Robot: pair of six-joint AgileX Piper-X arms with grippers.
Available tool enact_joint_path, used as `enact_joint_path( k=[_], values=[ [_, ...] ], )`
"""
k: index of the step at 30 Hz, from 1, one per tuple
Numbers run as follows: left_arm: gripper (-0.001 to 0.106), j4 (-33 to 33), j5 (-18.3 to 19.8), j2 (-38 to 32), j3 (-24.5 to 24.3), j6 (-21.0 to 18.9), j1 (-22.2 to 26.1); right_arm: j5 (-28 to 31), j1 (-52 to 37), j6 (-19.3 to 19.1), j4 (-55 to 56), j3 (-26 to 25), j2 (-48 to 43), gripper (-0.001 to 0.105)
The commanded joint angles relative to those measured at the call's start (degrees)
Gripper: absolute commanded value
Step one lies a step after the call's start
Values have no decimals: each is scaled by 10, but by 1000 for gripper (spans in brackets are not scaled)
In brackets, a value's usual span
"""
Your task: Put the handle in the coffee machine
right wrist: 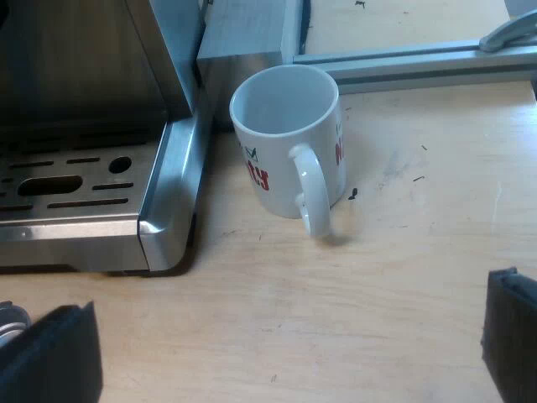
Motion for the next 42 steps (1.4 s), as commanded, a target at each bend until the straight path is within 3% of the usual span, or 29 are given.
enact_joint_path(
  k=[1, 7, 11, 17, 22, 25, 30, 37, 38, 42],
  values=[
    [86, -7, -7, -78, 1, -7, -4, -5, -3, -3, -7, -1, -22, 93],
    [86, -9, -7, -78, 1, -7, -4, -5, -3, 0, -7, -1, -22, 93],
    [86, -8, 29, -77, 1, -7, -4, -5, -3, 27, -9, -1, -20, 93],
    [86, -6, 66, -76, 0, -2, -4, -5, -3, 27, 5, -17, -20, 93],
    [86, -3, 70, -76, -5, -2, -4, -5, -3, 27, 28, -46, -1, 93],
    [86, 5, 75, -71, -13, 7, -4, -17, -3, 12, 59, -64, 25, 93],
    [86, 36, 109, -36, -40, 42, -4, -49, -3, -49, 109, -97, 87, 93],
    [86, 42, 146, 6, -60, 48, -4, -84, 24, -50, 113, -117, 148, 93],
    [86, 43, 171, 22, -66, 61, -4, -84, 48, -51, 120, -129, 176, 93],
    [86, 73, 210, 58, -86, 109, -4, -81, 98, -53, 135, -150, 223, 93]
  ],
)
